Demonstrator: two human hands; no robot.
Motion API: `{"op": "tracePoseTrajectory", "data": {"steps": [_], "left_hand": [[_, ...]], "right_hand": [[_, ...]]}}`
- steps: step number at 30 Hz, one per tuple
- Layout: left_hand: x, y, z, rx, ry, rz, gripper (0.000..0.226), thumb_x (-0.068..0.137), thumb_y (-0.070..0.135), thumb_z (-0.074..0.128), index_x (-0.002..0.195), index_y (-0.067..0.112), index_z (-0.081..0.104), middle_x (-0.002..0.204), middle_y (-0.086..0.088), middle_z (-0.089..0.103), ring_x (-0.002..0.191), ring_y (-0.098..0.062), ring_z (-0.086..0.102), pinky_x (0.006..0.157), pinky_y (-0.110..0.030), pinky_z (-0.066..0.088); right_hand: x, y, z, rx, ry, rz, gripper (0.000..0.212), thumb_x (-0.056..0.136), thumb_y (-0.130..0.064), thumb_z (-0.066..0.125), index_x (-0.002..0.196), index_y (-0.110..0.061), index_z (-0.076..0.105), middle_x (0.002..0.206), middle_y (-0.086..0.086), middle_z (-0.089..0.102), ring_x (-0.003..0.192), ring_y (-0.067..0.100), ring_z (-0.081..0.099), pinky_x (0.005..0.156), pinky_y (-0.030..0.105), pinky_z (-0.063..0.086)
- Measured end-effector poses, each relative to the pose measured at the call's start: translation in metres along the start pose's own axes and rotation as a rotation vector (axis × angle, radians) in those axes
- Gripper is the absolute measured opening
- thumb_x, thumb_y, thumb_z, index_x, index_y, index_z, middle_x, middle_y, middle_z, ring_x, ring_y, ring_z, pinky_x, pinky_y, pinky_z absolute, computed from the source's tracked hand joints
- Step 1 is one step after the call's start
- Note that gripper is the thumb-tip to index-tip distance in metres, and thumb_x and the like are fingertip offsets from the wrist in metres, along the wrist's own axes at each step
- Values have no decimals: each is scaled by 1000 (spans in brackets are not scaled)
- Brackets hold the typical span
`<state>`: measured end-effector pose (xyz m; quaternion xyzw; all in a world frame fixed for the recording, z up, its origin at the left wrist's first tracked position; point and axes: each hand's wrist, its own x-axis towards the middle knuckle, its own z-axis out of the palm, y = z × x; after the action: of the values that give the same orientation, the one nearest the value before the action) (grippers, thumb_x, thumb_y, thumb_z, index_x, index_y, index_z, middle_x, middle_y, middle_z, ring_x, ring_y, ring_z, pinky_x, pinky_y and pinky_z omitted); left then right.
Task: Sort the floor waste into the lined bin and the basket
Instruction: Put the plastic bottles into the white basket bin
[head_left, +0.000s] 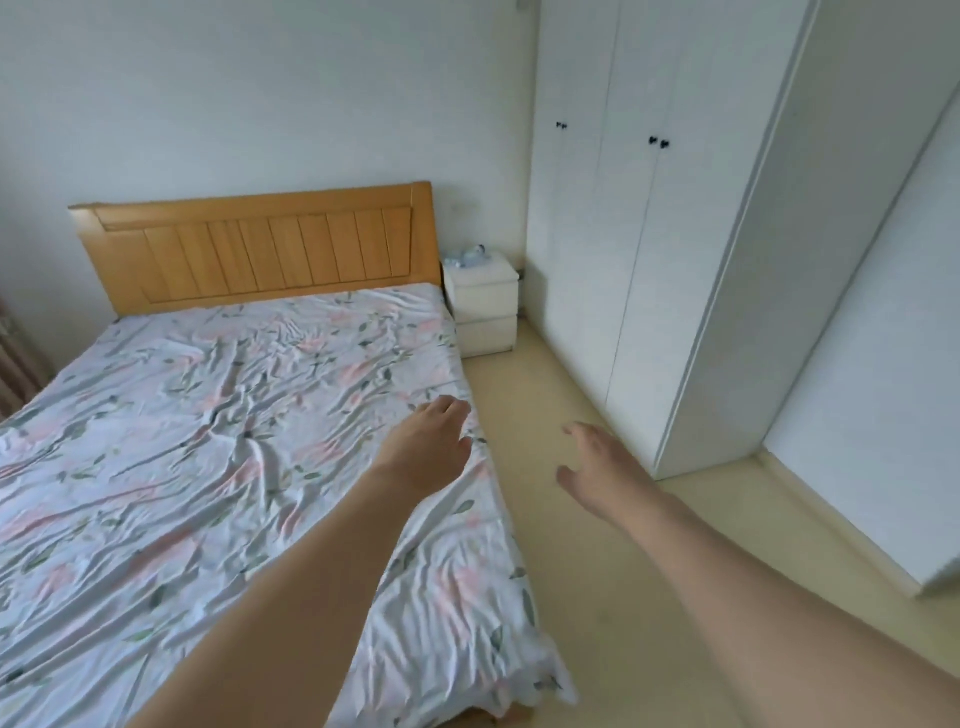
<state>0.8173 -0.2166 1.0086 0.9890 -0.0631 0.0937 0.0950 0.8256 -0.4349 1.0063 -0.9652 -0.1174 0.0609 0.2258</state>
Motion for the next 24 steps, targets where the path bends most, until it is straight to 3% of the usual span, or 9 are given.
{"op": "tracePoseTrajectory", "data": {"steps": [4, 12, 18, 24], "left_hand": [[81, 43, 10, 13, -31, 42, 42, 98, 29, 44, 137, 14, 44, 139, -4, 46, 126, -24, 46, 98, -37, 43], [262, 56, 71, 17, -36, -29, 43, 98, 28, 44, 139, 15, 42, 140, -3, 45, 125, -24, 47, 95, -36, 44], [406, 69, 94, -113, 1, -149, 40, 97, 27, 45, 133, 11, 46, 135, -6, 48, 116, -27, 52, 89, -37, 47], [543, 92, 105, -119, 40, -94, 41, 97, 27, 45, 136, 13, 45, 138, -2, 47, 115, -23, 52, 90, -34, 45]], "right_hand": [[48, 57, -42, 32, 36, -27, 58, 94, -24, 52, 147, -12, 30, 152, 4, 31, 138, 20, 33, 109, 28, 28], [212, 145, -99, 20, 34, -111, 56, 93, -23, 47, 146, -22, 29, 153, -7, 28, 137, 15, 32, 107, 32, 34], [339, 193, -154, 6, 7, -109, 57, 93, -21, 47, 147, -22, 28, 154, -8, 25, 139, 13, 29, 108, 31, 33], [462, 240, -192, 45, 8, -111, 56, 95, -22, 46, 148, -18, 28, 154, -5, 26, 138, 15, 32, 108, 31, 34]]}}
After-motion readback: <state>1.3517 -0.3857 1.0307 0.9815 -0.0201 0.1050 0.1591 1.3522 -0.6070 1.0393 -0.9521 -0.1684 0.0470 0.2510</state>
